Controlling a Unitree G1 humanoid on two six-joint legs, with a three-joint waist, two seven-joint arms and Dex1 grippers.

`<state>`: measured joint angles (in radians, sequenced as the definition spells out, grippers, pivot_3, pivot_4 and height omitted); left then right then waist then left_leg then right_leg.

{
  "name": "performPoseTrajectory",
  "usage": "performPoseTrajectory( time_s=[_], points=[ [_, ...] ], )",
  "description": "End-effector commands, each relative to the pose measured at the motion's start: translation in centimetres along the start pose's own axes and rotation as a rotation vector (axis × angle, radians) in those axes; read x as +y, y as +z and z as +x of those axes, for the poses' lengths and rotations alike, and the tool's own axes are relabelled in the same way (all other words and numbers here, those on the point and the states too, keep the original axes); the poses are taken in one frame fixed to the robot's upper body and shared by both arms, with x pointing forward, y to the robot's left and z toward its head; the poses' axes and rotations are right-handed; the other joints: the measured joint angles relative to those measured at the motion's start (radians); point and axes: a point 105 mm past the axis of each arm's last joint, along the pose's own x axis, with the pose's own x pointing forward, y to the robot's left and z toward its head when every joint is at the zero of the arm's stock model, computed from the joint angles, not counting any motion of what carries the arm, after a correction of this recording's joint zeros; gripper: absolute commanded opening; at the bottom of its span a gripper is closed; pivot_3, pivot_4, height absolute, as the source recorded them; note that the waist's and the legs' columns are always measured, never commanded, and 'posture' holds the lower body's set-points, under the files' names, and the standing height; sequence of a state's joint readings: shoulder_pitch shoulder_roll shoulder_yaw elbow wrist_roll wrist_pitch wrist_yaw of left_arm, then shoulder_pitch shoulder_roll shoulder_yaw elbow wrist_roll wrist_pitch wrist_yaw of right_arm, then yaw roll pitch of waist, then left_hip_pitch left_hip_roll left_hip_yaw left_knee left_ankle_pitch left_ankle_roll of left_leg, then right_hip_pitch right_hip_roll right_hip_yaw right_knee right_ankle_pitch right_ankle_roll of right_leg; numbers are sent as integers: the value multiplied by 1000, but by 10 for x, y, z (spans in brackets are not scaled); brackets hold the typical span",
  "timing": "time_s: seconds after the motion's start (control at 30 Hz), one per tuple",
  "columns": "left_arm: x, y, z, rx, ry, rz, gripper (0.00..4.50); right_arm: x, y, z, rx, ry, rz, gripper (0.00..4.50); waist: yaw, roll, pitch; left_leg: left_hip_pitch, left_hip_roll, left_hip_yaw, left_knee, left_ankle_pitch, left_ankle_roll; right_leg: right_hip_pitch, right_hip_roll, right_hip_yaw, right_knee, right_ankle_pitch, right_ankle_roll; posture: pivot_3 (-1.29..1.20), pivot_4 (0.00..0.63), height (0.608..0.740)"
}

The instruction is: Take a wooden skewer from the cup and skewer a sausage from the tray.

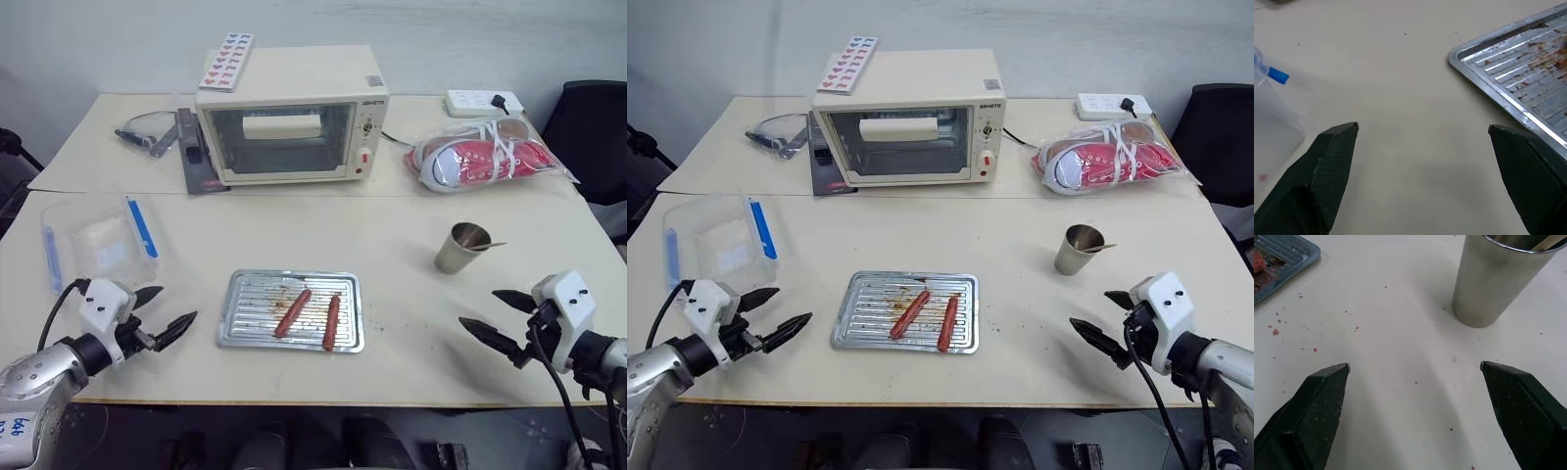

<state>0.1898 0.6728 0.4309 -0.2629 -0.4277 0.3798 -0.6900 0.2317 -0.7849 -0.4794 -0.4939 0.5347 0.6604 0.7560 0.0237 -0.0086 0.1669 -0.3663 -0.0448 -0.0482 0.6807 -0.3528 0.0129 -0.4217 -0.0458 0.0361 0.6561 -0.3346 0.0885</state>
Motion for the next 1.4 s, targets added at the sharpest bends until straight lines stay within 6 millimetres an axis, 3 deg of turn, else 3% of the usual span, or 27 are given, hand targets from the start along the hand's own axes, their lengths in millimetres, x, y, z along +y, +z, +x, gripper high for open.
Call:
performPoseTrajectory(
  time_s=[0.03, 0.47, 0.7, 0.83, 1.17, 1.4],
  points=[
    [-1, 6, -1, -15, -4, 51, 4496, -1, 9, -2, -18, -17, -34, 4477, -1, 0, 0, 0, 0, 0, 0, 0, 0, 0, 0, 0, 0, 0, 0, 0, 150, 740],
    [-3, -4, 1, 18, -3, -35, 4496, 1, 10, 1, -28, -45, -13, 4477, -1, 0, 0, 0, 0, 0, 0, 0, 0, 0, 0, 0, 0, 0, 0, 0, 150, 740],
    [-20, -1, 8, -15, -75, -58, 4496, 3, 11, 5, -61, -120, 8, 4477, -1, 0, 0, 0, 0, 0, 0, 0, 0, 0, 0, 0, 0, 0, 0, 0, 150, 740],
    [-30, 4, 16, -40, -113, -65, 4496, 12, 22, 11, -125, -149, 22, 4477, -1, 0, 0, 0, 0, 0, 0, 0, 0, 0, 0, 0, 1, 0, 0, 0, 150, 740],
    [-53, 59, 36, -182, -321, -140, 4496, 25, 55, 18, -249, -219, -20, 4477, -2, 0, 0, -1, 0, 0, 1, 0, -1, -2, 0, 0, 2, 0, 0, 0, 150, 740],
    [-87, 92, 51, -220, -578, -62, 4496, 34, 68, 31, -297, -233, -38, 4477, -3, 0, 0, -2, 0, 0, 1, 1, -2, -4, 0, 0, 3, 0, 0, 0, 150, 740]
  ],
)
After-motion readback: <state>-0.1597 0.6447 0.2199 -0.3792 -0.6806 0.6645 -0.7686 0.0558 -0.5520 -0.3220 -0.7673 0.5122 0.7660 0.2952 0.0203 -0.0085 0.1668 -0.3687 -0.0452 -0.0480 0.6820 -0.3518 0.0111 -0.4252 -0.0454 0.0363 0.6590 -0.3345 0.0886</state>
